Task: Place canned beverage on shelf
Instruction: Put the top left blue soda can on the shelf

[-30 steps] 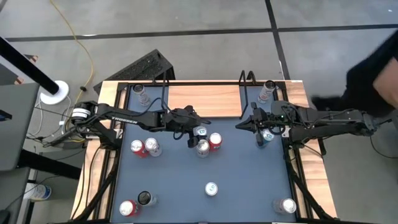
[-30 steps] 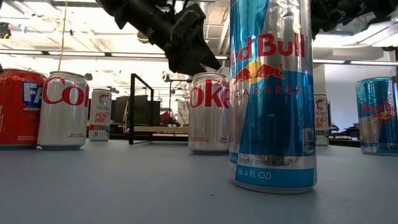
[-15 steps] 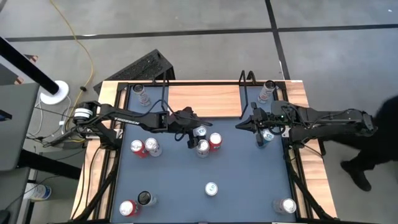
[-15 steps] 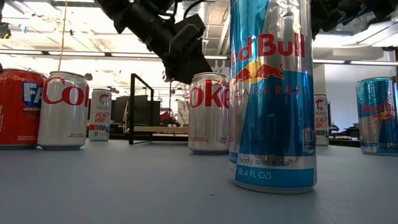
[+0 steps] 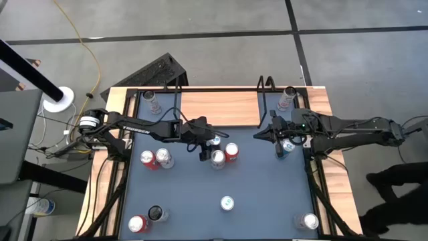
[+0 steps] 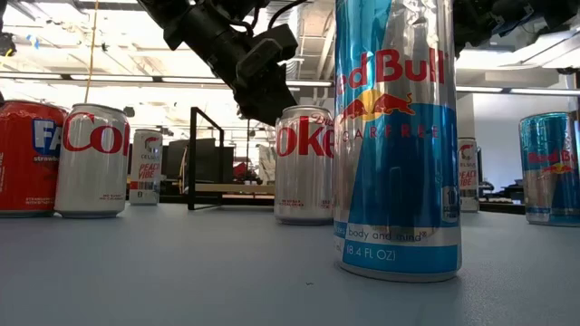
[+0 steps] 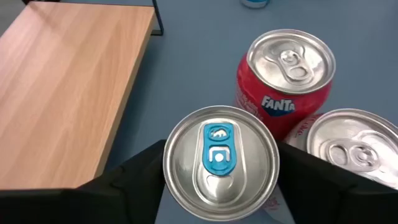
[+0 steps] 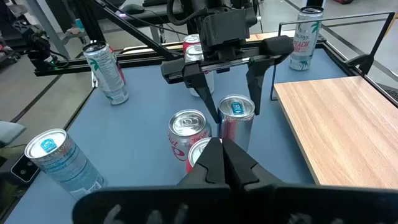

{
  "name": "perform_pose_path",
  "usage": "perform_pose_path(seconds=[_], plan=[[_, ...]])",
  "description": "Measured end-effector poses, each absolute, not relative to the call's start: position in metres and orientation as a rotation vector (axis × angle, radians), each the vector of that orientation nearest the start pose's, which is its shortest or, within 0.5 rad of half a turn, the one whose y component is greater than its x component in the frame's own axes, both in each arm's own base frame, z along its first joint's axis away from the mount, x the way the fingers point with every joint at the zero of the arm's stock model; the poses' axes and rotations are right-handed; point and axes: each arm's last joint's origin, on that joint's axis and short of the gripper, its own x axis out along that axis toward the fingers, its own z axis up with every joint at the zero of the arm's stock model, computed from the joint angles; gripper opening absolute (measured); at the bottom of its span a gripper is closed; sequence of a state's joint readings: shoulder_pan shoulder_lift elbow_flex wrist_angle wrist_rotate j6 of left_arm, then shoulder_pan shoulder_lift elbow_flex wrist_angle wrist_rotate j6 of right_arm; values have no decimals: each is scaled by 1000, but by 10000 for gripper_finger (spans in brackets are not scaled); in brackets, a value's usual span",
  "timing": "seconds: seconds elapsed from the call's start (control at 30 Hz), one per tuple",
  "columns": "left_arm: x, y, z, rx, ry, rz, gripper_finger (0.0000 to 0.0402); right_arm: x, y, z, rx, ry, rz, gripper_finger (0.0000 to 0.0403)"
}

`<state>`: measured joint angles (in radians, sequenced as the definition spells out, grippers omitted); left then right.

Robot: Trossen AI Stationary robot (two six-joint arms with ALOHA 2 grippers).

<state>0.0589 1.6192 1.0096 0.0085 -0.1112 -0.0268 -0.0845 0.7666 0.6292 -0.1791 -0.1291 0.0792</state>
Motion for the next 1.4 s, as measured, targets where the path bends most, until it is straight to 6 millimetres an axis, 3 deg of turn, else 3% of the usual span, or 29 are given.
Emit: perform_pose_path(seconds=[0.07, 0.33, 0.53, 0.67, 1.0, 1.4], plan=[[346, 24, 221, 10, 607, 167, 225, 172, -11, 283, 112, 316, 32, 0], [334, 33, 231, 77, 651, 121, 225, 172, -11, 282, 113, 317, 32, 0], [311, 41, 247, 140, 709, -22, 225, 172, -11, 283, 114, 316, 32, 0], [307, 38, 252, 184, 686, -129, 225, 172, -11, 283, 114, 313, 32, 0], [308, 29, 241, 189, 639, -174, 235, 173, -11, 284, 112, 303, 31, 0], [306, 23, 233, 100, 672, -145, 294, 173, -11, 284, 112, 302, 30, 0]])
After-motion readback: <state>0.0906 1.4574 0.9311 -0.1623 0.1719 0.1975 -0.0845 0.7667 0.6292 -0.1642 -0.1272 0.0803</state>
